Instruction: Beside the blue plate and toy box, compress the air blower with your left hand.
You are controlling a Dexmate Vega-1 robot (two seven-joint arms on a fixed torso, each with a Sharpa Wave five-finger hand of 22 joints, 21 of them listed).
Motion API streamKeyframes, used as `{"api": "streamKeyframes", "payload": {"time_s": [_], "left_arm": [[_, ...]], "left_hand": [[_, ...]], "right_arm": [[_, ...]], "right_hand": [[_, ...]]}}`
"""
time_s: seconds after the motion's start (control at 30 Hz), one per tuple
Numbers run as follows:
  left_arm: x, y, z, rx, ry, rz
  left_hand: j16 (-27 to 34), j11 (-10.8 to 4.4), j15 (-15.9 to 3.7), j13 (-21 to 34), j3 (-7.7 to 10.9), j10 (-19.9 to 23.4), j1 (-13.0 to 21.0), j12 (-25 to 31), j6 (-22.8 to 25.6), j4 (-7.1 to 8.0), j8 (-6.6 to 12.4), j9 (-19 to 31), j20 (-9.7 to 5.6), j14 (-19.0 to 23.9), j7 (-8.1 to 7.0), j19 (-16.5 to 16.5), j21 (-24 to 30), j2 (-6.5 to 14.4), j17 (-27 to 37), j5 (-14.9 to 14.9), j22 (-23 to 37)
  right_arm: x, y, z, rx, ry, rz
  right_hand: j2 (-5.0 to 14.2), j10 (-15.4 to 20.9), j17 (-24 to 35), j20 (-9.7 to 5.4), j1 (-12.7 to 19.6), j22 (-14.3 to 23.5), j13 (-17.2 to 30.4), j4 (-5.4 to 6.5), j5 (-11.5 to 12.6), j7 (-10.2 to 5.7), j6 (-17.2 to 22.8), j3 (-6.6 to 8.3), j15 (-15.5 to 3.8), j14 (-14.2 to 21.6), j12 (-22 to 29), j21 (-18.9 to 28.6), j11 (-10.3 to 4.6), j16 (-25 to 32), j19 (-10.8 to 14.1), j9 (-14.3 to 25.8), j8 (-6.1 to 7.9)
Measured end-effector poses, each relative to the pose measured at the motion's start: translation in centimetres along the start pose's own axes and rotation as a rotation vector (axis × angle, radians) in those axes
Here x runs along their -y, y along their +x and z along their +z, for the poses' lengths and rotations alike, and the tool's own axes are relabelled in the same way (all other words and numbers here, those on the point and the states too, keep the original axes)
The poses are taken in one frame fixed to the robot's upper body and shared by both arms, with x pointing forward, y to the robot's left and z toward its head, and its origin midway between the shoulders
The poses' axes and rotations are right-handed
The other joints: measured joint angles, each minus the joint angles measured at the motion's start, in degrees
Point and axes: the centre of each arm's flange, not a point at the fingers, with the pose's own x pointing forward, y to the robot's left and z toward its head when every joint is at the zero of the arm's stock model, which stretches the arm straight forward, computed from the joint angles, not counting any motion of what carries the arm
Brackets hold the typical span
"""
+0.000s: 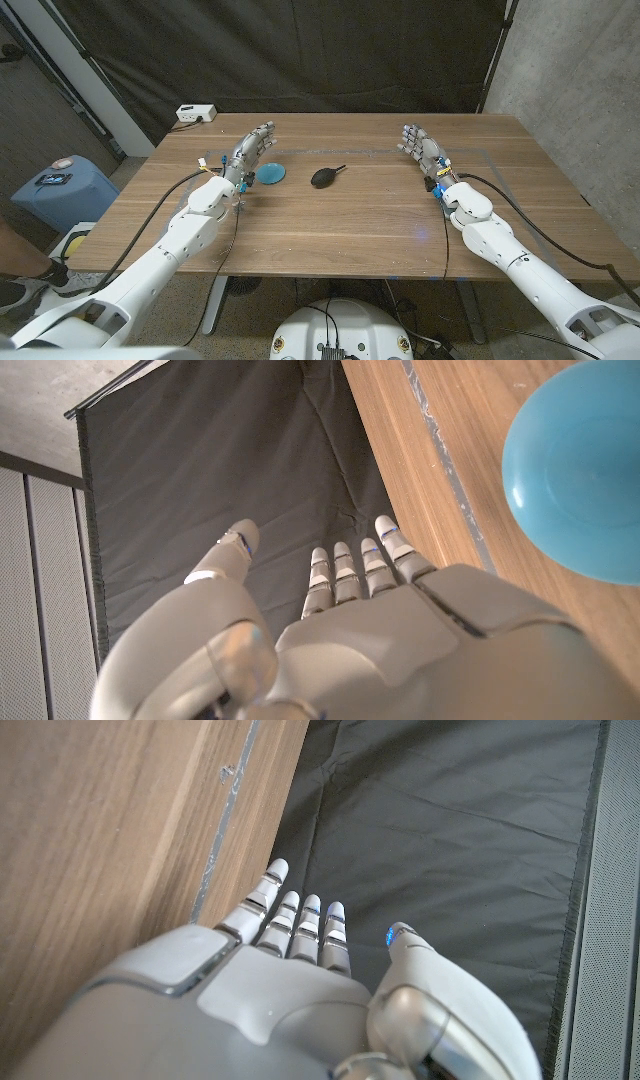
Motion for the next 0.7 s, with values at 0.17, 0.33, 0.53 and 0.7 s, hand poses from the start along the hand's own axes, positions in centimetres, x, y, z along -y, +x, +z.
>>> {"api": "streamKeyframes", "payload": {"time_s": [0.17,0.33,0.53,0.7], "left_arm": [[0.2,0.2,0.5,-0.008,0.048,0.006],[0.5,0.4,1.5,-0.012,0.107,0.001],[1.1,0.6,2.4,-0.044,0.188,-0.007],[1.5,0.7,3.1,-0.057,0.24,-0.012]], "left_hand": [[0.92,0.74,0.11,0.7,0.0,2.07,0.35,0.86,1.85,0.0,0.31,0.0,0.46,2.96,1.85,2.22,0.0,-0.35,0.67,0.84,0.02],[1.91,1.37,0.28,1.33,-0.16,3.31,0.52,1.49,3.18,-0.15,0.71,0.26,0.86,4.77,3.17,3.86,0.0,-0.53,1.49,1.06,0.02],[2.43,1.21,0.39,1.79,-0.8,4.24,0.75,1.95,3.87,0.01,0.72,0.27,0.95,5.28,3.26,3.95,0.0,-0.76,2.05,1.5,0.28],[2.87,0.06,1.12,2.3,-2.01,5.08,0.98,1.95,4.95,0.07,1.07,0.27,1.8,6.01,2.2,3.09,-0.3,-0.98,2.56,1.89,0.28]], "right_arm": [[0.1,0.1,0.1,0.004,-0.001,0.003],[0.2,0.2,0.1,0.008,-0.002,0.005],[0.4,0.3,0.1,0.012,-0.002,0.005],[0.7,0.4,0.1,0.014,0.0,0.003]], "right_hand": [[0.0,0.0,-0.14,0.22,0.0,0.0,0.0,0.0,0.0,0.0,0.0,0.0,0.0,0.0,0.0,-0.34,0.0,0.0,0.22,0.0,0.0],[0.0,0.0,-0.27,-0.09,0.0,0.0,0.0,-0.24,0.0,0.0,0.0,0.24,0.0,0.0,0.0,-0.35,0.0,0.0,0.53,0.0,0.0],[0.0,0.0,-0.27,-0.09,0.0,-0.01,0.01,0.08,0.0,0.0,0.0,0.55,0.0,0.0,0.0,-0.35,0.0,0.0,0.53,0.0,0.0],[0.0,0.0,-0.26,-0.09,0.0,-0.01,0.01,0.08,0.0,0.0,-0.01,0.55,0.0,0.0,0.0,-0.35,0.0,0.0,0.52,0.0,0.0]]}}
